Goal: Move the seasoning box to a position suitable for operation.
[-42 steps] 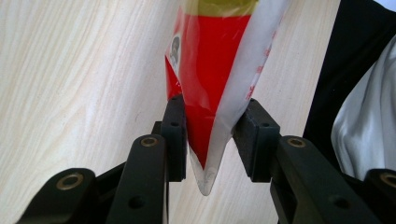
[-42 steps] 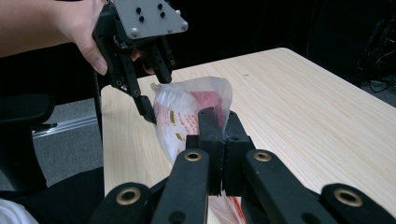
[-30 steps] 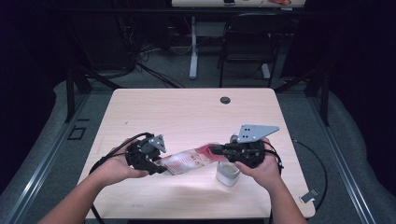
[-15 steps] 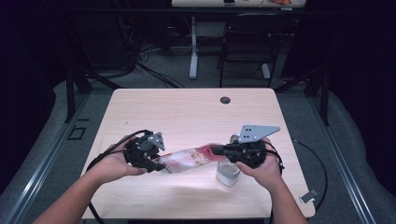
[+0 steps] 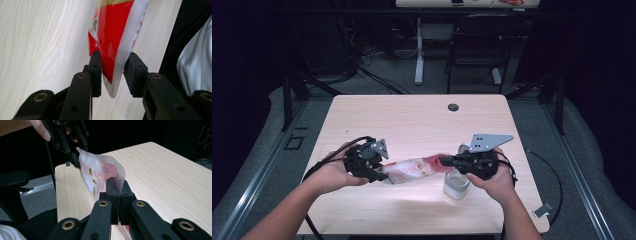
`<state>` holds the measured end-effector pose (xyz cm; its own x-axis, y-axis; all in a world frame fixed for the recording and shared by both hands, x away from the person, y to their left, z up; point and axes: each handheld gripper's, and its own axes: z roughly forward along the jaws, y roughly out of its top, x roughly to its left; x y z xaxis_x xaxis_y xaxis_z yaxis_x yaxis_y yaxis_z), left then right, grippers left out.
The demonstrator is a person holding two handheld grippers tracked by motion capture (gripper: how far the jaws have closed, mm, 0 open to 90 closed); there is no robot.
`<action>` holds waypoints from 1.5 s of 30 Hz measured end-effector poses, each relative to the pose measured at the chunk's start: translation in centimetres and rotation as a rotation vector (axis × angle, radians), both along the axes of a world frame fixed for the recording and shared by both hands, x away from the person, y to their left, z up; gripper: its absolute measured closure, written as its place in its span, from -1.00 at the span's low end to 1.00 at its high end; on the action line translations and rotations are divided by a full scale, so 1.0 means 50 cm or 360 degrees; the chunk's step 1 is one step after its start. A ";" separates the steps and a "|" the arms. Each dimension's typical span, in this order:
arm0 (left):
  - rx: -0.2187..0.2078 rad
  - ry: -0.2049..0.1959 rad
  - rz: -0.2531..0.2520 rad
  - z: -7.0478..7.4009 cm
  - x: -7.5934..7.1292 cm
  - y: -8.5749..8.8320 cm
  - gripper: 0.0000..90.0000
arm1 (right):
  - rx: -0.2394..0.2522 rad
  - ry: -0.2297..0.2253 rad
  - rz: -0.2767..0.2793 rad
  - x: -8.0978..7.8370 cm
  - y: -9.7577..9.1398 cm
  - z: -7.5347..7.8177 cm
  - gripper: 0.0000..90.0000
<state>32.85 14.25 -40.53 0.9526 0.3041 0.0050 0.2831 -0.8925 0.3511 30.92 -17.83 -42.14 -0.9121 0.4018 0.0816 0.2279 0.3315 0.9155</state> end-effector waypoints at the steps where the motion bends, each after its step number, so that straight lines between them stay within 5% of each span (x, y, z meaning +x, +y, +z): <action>1: -0.0001 0.0002 -0.0001 0.002 0.001 0.000 0.54 | 0.0000 0.0001 -0.0002 0.001 -0.001 -0.001 0.99; 45: 0.0162 0.0000 -0.0048 0.071 0.013 -0.034 0.59 | 0.0046 0.0077 -0.0019 0.009 -0.028 -0.009 0.99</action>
